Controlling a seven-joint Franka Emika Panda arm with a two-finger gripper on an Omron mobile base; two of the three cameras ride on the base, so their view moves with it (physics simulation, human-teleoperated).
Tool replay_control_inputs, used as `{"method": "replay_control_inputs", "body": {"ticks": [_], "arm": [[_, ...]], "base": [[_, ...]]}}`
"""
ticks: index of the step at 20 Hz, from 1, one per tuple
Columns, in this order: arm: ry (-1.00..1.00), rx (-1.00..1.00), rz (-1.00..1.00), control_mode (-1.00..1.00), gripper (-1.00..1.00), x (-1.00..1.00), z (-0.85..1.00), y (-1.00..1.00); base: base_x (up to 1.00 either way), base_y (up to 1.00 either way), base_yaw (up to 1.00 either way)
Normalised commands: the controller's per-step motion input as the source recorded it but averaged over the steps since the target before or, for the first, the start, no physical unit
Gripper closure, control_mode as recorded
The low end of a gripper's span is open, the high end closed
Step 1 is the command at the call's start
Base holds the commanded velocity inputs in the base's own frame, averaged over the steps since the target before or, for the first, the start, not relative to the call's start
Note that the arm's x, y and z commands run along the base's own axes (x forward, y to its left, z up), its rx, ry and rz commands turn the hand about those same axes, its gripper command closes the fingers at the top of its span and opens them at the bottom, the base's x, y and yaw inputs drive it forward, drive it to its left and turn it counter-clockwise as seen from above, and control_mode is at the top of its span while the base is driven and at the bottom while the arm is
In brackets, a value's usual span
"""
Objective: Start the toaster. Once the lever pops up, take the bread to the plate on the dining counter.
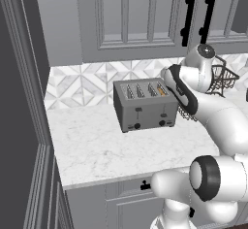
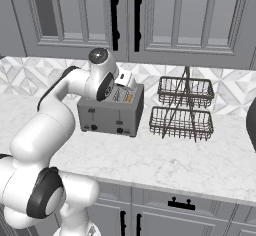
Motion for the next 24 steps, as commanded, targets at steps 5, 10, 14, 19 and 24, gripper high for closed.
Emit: {"method": "replay_control_inputs", "body": {"ticks": [5, 10, 14, 19, 24], "arm": [[0.00, 0.00, 0.00, -1.00, -1.00, 0.00, 0.00, 0.00], [0.00, 0.00, 0.00, -1.00, -1.00, 0.00, 0.00, 0.00], [0.00, 0.00, 0.00, -1.00, -1.00, 0.00, 0.00, 0.00], [0.00, 0.00, 0.00, -1.00, -1.00, 0.00, 0.00, 0.00], [0.00, 0.00, 0.00, -1.00, -1.00, 0.00, 0.00, 0.00]], "base": [[0.00, 0.00, 0.00], [0.00, 0.00, 0.00], [0.00, 0.00, 0.00], [0.00, 0.00, 0.00], [0.00, 0.00, 0.00]]}}
